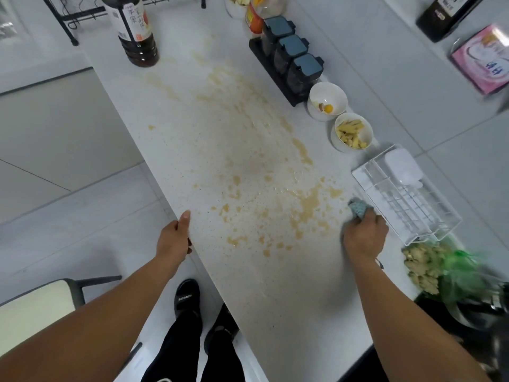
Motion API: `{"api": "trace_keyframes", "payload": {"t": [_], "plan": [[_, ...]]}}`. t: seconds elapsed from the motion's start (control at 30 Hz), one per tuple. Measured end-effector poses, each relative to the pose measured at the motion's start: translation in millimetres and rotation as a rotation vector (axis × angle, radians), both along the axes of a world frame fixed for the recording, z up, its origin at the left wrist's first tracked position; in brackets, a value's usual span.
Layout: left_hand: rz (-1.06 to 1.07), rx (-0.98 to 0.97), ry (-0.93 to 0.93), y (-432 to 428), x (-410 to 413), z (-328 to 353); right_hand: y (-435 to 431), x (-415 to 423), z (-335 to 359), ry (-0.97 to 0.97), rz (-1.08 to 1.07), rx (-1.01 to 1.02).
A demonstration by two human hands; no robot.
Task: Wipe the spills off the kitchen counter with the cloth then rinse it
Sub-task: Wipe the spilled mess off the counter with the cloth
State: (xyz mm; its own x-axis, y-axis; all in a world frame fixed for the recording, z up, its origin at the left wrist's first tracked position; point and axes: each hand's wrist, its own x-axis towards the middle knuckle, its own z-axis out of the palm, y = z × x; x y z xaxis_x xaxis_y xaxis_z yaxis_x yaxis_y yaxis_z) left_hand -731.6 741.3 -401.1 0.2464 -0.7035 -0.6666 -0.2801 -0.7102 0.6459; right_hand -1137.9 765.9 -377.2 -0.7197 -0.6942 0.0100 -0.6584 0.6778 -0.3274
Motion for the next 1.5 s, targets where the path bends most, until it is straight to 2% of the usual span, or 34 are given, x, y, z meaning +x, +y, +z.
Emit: {"api": "trace_keyframes", "payload": {"t": [0.07, 0.13, 0.17, 0.3, 0.4, 0.5, 0.63, 0.73, 0.83, 1.0, 1.13, 1.27, 1.3, 1.4, 1.43, 1.5], "plan": [[-0.001, 0.002, 0.002, 0.4, -0.8, 1.5, 11.1, 1.0, -2.2, 0.059, 0.222, 0.000], [0.011, 0.006, 0.000, 0.6, -0.7, 3.4, 14.0, -5.1, -1.4, 0.077, 0.332, 0.013], [0.014, 0.008, 0.001, 0.0, -0.1, 3.3, 10.0, -7.2, -0.5, 0.069, 0.294, 0.016], [0.019, 0.013, 0.001, -0.8, 1.3, 2.3, -24.5, 0.9, 4.8, -0.112, -0.137, -0.077], [0.043, 0.026, -0.005, -2.6, 1.7, 2.8, -37.6, 5.9, 9.1, -0.116, -0.223, -0.054], [0.100, 0.037, -0.011, -7.5, 1.7, 2.5, -35.0, 2.7, 10.4, -0.104, -0.172, -0.035], [0.162, 0.006, -0.017, -36.6, 1.5, 7.9, -11.8, 6.8, 5.4, -0.067, 0.061, -0.034], [0.225, 0.083, 0.067, -69.3, -2.7, 11.3, 21.9, 20.8, -2.6, -0.041, 0.262, -0.073], [0.199, 0.088, -0.042, -79.9, -1.1, 8.2, 29.1, 12.6, -6.3, 0.021, 0.414, -0.026], [0.101, -0.040, -0.116, -67.9, 5.7, -6.4, 2.5, 13.0, -1.1, -0.088, 0.051, 0.007], [0.105, -0.089, -0.165, -63.0, 4.2, -11.6, 33.8, 53.0, -7.3, 0.039, 0.260, -0.044], [0.124, -0.104, -0.156, -61.4, 5.2, -16.0, 41.7, 34.6, -7.4, 0.108, 0.431, 0.010], [0.116, -0.104, -0.158, -60.6, 5.9, -16.7, 37.5, 25.1, -4.4, 0.101, 0.417, 0.030], [0.116, -0.112, -0.158, -59.6, 6.1, -18.2, 26.3, 17.8, 2.1, 0.005, 0.126, 0.078], [0.117, -0.114, -0.155, -59.4, 5.8, -18.5, 26.9, 26.7, 5.5, 0.002, 0.096, 0.086], [0.115, -0.116, -0.153, -59.1, 5.5, -19.5, 39.8, 52.6, 5.2, 0.046, 0.241, 0.054]]}}
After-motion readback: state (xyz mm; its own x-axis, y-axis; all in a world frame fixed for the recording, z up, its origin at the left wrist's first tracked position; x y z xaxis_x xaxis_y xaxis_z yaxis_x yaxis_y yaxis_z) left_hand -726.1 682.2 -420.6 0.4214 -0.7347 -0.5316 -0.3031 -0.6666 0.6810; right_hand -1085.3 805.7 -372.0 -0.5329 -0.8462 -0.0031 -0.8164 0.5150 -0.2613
